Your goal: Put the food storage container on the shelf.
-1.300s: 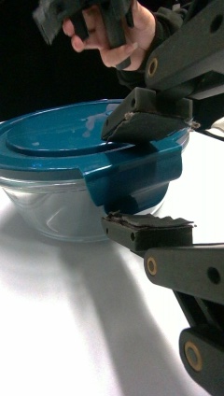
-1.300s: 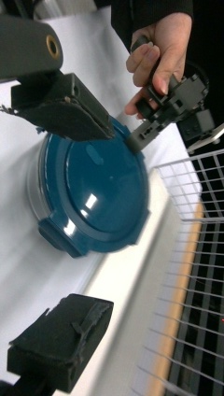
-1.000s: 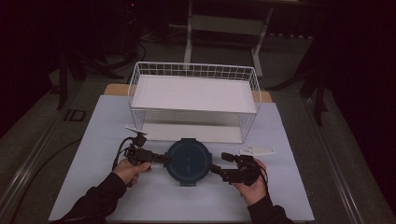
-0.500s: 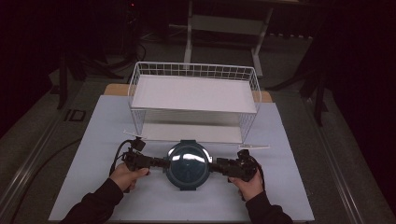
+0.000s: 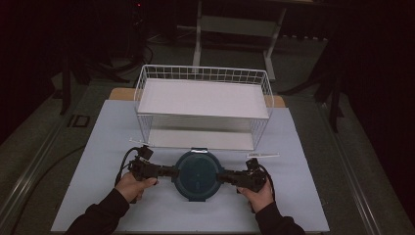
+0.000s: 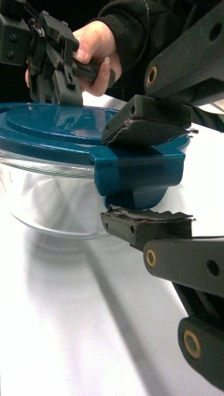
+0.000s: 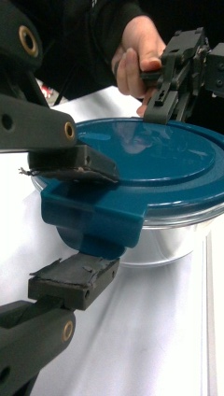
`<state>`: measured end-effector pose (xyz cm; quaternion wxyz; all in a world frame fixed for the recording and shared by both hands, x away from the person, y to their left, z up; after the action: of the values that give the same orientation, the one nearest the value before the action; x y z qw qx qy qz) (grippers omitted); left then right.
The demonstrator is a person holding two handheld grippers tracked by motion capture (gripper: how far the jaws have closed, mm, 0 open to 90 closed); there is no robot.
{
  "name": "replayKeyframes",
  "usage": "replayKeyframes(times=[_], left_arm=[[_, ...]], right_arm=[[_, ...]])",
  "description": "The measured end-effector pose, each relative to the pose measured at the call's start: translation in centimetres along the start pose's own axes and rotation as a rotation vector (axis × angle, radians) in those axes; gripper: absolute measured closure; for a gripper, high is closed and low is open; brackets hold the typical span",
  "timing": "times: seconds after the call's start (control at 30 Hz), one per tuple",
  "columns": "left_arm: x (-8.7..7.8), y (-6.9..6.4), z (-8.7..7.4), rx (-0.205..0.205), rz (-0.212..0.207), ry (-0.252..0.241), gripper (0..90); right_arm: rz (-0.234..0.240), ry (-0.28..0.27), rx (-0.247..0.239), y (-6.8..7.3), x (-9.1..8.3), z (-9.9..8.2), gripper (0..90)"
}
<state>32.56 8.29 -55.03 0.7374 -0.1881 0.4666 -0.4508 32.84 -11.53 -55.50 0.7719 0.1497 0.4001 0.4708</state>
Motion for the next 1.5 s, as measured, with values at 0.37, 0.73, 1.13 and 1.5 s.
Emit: replayKeyframes(times=[0.37,0.73,1.13,1.5], left_arm=[[0.0,-0.1,-0.5,0.009,0.025,-0.032,56.8],[0.0,-0.7,-0.7,0.017,0.051,-0.054,57.0],[-0.4,-2.2,2.0,0.098,0.043,-0.114,57.0],[-0.7,-2.5,5.1,0.16,0.062,-0.181,56.9]], right_arm=[[0.026,-0.013,0.034,0.5,0.0,-0.3,54.4],[0.023,-0.023,0.066,0.7,-0.2,-0.3,55.4],[0.002,-0.085,-0.002,1.1,-1.9,2.4,55.4],[-0.009,-0.119,-0.058,0.6,-2.7,5.7,55.4]])
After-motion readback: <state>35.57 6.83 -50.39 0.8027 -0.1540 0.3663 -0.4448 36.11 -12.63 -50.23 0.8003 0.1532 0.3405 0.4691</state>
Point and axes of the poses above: each handheld gripper's, and its own axes: x roughly forward along the jaws, z roughly out of its top, y roughly to its left, the point moved 10 cm from there along x, roughly forward along the jaws, and after that the axes turned 2 degrees about -x, right-handed, at the moved point
